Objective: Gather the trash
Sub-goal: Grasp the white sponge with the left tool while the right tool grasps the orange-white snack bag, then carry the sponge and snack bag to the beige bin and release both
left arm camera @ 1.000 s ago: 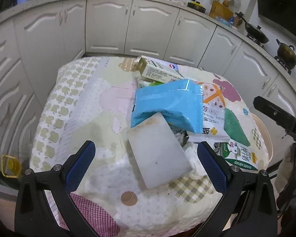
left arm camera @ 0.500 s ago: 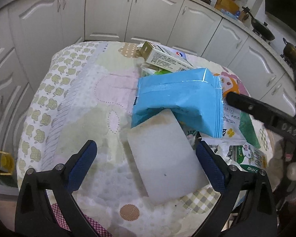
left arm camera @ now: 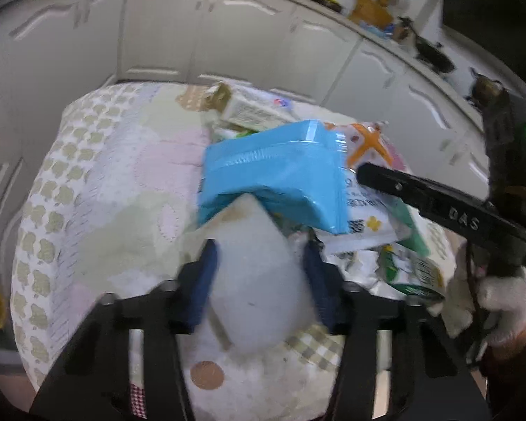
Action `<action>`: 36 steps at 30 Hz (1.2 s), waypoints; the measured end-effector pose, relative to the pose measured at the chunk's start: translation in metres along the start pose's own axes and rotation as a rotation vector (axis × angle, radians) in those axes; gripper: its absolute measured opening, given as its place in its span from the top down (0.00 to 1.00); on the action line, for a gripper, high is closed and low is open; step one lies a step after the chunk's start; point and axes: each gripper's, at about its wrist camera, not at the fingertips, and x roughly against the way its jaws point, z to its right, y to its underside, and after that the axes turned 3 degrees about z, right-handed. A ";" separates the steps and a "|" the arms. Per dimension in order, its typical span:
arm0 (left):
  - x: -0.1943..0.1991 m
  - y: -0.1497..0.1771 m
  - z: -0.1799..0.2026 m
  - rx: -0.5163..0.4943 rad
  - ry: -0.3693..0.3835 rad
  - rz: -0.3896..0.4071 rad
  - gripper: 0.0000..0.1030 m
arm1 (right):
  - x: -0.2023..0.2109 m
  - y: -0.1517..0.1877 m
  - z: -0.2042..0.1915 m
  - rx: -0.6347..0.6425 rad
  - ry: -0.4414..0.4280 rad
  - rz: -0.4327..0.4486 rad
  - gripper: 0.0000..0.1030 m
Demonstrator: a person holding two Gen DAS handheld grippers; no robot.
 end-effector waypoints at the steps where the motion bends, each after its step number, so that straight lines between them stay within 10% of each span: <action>1: 0.004 0.000 0.001 -0.009 0.000 0.003 0.69 | 0.007 -0.001 0.000 0.003 0.003 0.016 0.88; 12: 0.031 0.004 -0.014 0.031 -0.027 0.010 0.81 | 0.078 -0.005 0.003 0.003 0.004 0.147 0.89; 16: 0.030 0.006 -0.018 0.077 -0.054 -0.005 0.41 | 0.092 0.000 0.005 0.011 0.005 0.159 0.89; 36: -0.007 0.008 0.010 0.031 -0.108 -0.074 0.34 | 0.098 0.012 0.010 -0.007 -0.006 0.153 0.89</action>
